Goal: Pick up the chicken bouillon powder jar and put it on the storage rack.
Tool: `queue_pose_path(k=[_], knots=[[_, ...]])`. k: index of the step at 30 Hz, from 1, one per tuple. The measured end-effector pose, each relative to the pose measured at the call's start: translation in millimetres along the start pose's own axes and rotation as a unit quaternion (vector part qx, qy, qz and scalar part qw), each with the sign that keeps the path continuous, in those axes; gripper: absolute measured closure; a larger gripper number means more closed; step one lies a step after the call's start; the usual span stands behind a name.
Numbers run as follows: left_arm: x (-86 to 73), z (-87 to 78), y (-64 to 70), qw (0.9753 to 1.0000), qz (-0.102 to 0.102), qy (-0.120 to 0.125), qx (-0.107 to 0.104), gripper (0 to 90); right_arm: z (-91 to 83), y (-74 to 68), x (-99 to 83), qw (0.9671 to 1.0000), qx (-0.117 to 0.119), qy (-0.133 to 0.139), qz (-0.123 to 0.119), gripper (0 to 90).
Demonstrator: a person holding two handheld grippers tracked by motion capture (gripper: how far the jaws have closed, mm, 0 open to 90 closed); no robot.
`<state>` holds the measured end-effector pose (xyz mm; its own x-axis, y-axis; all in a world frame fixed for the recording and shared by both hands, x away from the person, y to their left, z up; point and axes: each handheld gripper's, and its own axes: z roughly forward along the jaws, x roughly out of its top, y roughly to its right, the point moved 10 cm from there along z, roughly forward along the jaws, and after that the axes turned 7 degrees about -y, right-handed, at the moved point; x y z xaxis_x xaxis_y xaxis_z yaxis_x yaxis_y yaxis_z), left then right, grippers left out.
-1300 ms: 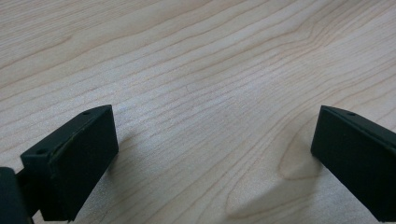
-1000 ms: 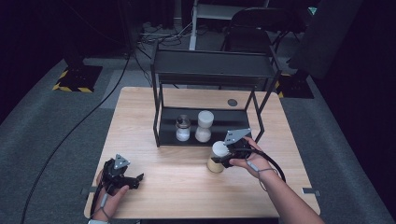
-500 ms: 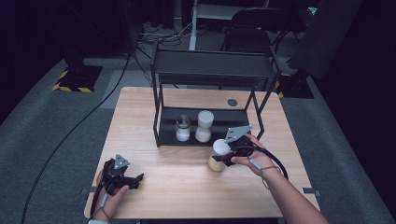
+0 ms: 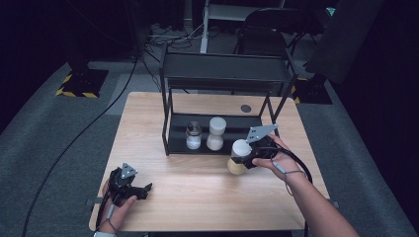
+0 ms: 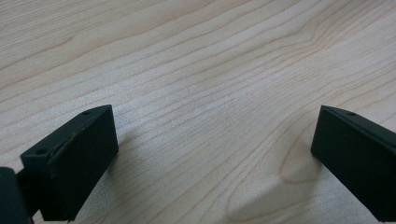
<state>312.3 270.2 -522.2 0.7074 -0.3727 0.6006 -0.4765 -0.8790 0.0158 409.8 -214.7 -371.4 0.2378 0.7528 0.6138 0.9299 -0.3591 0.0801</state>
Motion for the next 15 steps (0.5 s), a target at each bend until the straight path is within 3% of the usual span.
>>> queue_pose_path(k=[15], knots=[[0.0, 0.0, -0.1, 1.0, 0.0, 0.0, 0.0, 0.5, -19.3, 17.0, 9.4, 0.9999, -0.012, 0.008, 0.005, 33.7]])
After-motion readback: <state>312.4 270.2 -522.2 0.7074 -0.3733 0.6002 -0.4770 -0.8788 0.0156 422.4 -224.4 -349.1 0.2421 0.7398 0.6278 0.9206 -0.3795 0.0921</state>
